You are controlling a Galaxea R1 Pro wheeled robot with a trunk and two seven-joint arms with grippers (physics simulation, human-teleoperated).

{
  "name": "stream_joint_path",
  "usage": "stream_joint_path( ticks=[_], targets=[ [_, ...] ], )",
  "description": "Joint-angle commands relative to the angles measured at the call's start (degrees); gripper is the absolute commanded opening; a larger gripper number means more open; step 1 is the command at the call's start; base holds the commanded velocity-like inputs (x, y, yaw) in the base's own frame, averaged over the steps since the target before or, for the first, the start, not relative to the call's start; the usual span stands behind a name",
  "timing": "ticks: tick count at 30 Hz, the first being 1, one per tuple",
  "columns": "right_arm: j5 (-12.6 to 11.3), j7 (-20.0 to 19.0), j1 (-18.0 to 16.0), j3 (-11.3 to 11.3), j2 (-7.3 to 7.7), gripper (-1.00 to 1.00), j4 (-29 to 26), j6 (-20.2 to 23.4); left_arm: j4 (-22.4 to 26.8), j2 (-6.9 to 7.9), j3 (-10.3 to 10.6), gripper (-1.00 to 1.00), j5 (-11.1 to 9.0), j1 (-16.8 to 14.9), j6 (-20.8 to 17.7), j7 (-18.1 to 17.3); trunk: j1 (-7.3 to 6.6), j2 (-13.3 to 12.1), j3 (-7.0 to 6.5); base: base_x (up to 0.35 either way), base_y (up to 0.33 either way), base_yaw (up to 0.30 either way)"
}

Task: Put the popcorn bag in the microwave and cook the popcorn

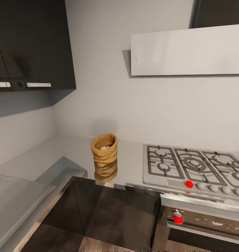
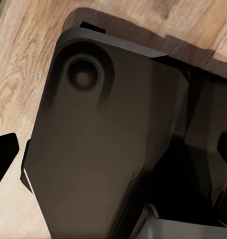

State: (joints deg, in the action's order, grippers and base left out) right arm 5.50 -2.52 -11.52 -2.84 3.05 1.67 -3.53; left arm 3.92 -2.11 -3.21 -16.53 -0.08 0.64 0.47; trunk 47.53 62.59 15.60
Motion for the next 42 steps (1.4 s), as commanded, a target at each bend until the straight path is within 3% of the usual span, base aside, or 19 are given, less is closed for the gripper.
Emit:
stream_joint_path(
  ticks=[1,42],
  targets=[
    [0.6,-0.1,-0.1,-0.3,0.03,1.0,0.2,-0.3,0.0,-0.03,-0.3,1.0,-0.1,0.0,0.1,0.0,0.0,0.0,0.16,0.0,0.0,0.0],
    [0.6,-0.1,-0.1,-0.3,0.03,1.0,0.2,-0.4,0.0,0.0,-0.4,1.0,-0.2,0.0,0.1,0.1,0.0,0.0,3.93,0.0,0.0,0.0]
  ],
)
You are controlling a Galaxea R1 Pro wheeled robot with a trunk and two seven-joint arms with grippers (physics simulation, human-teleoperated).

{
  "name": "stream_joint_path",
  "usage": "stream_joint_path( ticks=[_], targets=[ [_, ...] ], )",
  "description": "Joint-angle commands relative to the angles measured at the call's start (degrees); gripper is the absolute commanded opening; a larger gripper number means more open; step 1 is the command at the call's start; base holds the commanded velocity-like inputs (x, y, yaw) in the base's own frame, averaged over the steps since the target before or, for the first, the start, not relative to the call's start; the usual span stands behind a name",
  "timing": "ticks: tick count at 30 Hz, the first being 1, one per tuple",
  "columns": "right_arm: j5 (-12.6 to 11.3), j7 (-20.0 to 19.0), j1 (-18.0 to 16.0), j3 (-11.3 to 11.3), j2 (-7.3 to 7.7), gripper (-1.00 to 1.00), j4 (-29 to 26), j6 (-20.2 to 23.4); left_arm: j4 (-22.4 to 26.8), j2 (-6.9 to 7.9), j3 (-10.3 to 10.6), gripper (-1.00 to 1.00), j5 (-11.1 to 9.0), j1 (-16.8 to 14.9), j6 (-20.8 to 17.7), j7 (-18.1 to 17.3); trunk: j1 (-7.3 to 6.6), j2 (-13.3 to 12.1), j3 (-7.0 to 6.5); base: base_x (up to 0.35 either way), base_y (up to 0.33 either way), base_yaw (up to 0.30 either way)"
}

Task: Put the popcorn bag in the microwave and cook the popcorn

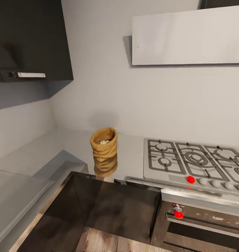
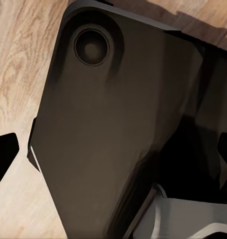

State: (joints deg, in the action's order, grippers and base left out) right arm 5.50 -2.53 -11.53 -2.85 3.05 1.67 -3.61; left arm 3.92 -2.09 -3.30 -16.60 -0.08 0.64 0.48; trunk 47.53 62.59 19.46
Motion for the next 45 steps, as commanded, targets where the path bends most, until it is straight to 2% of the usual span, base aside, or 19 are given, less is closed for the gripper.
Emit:
stream_joint_path(
  ticks=[1,16,45],
  targets=[
    [0.6,-0.1,-0.1,-0.3,0.03,1.0,0.2,-0.3,0.0,-0.04,-0.3,1.0,-0.1,0.0,0.1,0.0,0.0,0.0,0.15,0.0,0.0,0.0],
    [0.6,-0.1,-0.1,-0.3,0.02,1.0,0.2,-0.4,0.0,-0.05,-0.3,1.0,-0.1,0.0,0.1,0.0,0.0,0.0,1.45,0.0,0.0,0.0],
    [0.5,-0.2,-0.1,-0.4,-0.06,1.0,0.2,0.3,0.0,-0.11,-0.3,1.0,-0.1,0.0,0.1,0.0,0.0,0.0,1.49,0.0,0.0,0.0]
  ],
)
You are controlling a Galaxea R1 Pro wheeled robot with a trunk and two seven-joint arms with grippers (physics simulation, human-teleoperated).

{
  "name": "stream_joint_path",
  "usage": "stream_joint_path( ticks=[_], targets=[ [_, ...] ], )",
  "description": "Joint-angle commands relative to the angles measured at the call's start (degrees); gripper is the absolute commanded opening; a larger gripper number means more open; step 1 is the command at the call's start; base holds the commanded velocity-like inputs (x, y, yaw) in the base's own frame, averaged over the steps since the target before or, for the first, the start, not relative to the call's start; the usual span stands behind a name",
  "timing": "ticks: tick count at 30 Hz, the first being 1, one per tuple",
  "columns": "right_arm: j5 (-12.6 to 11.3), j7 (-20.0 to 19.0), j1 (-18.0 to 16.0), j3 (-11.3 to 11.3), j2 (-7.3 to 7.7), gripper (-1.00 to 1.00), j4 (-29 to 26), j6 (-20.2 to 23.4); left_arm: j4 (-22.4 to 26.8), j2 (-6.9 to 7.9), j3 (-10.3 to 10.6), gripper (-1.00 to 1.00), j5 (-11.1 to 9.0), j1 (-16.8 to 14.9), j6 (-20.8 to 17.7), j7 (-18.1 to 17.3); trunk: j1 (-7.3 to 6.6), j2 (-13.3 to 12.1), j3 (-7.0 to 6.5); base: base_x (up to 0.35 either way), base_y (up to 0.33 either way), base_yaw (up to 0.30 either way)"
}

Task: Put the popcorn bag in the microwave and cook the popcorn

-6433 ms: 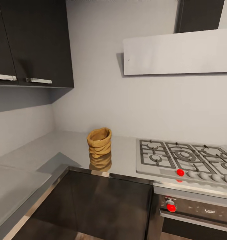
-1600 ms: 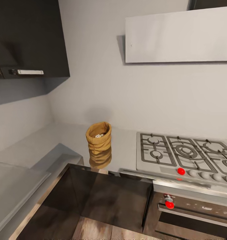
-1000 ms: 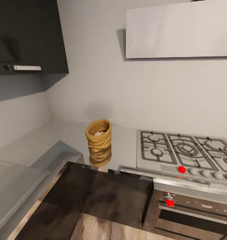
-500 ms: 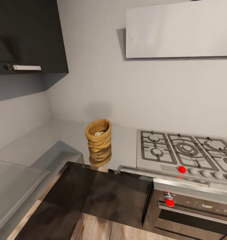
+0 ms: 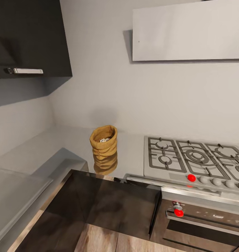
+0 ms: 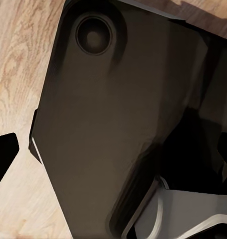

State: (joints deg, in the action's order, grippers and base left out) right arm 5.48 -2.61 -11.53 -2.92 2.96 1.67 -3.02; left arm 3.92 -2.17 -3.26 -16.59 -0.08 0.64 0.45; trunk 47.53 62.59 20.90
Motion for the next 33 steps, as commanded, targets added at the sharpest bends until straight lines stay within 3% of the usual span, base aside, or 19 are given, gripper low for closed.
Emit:
stream_joint_path(
  ticks=[1,25,33],
  targets=[
    [0.5,-0.1,-0.1,-0.4,0.03,1.0,0.2,-0.3,0.0,-0.01,-0.3,1.0,-0.1,0.0,0.1,0.1,0.0,0.0,0.06,0.0,0.0,0.0],
    [0.5,-0.1,-0.1,-0.4,0.11,1.0,0.2,-0.8,0.0,-0.02,-0.3,1.0,-0.1,0.0,0.1,0.0,0.0,0.0,0.06,0.0,0.0,0.239],
    [0.8,-0.1,-0.1,-0.3,0.01,1.0,0.2,-0.9,0.0,-0.02,-0.3,1.0,-0.1,0.0,0.1,0.1,0.0,0.0,0.06,0.0,0.0,0.024]
  ],
)
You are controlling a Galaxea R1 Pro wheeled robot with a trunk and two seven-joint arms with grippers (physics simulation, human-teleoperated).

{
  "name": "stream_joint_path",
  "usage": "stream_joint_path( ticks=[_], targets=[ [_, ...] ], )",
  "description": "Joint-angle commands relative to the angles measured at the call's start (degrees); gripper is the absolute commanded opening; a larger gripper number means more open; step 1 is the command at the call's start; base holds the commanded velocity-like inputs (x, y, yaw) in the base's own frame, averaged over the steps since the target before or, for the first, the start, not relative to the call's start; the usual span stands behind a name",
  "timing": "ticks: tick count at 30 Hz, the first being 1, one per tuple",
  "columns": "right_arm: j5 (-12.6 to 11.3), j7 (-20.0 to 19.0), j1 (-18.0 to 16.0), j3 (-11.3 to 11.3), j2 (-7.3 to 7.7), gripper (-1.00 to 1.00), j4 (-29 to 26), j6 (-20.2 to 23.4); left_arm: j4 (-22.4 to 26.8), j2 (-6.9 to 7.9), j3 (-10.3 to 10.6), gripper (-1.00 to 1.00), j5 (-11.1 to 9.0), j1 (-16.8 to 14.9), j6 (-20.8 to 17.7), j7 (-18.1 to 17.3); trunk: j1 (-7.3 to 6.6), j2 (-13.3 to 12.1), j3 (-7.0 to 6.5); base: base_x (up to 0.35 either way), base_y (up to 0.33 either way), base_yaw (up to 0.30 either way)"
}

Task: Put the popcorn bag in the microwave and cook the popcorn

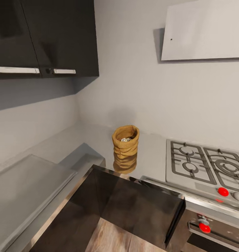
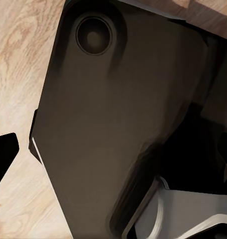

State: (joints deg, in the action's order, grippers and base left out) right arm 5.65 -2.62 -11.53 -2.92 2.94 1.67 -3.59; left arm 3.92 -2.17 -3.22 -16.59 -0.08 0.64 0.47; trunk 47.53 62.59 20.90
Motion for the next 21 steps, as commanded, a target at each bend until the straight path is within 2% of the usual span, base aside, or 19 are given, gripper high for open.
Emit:
stream_joint_path(
  ticks=[1,4,8,12,21],
  targets=[
    [0.6,-0.1,-0.1,-0.3,0.03,1.0,0.2,-0.3,0.0,-0.02,-0.3,1.0,-0.1,0.0,0.1,0.0,0.0,0.0,0.06,0.0,0.0,0.001],
    [1.3,-0.1,-0.1,-0.3,-0.04,1.0,0.2,-0.3,0.0,-0.02,-0.3,1.0,0.1,0.0,0.1,0.0,0.0,0.0,0.06,0.0,0.0,0.0],
    [3.4,-0.1,-0.1,-0.4,-0.13,1.0,0.2,-0.4,0.0,-0.02,-0.1,1.0,0.3,0.0,0.1,0.0,0.0,0.0,0.06,0.0,0.0,0.0],
    [3.8,-0.1,-0.1,-0.4,-0.13,1.0,0.2,-0.5,0.0,-0.02,0.0,1.0,0.3,0.0,0.1,0.0,0.0,0.0,0.06,-0.021,0.0,0.0],
    [3.9,-0.1,-0.1,-0.4,-0.26,1.0,0.2,-0.1,0.0,-0.02,-0.2,1.0,0.0,0.0,0.1,0.0,0.0,0.0,0.06,-0.321,0.0,0.0]
  ],
)
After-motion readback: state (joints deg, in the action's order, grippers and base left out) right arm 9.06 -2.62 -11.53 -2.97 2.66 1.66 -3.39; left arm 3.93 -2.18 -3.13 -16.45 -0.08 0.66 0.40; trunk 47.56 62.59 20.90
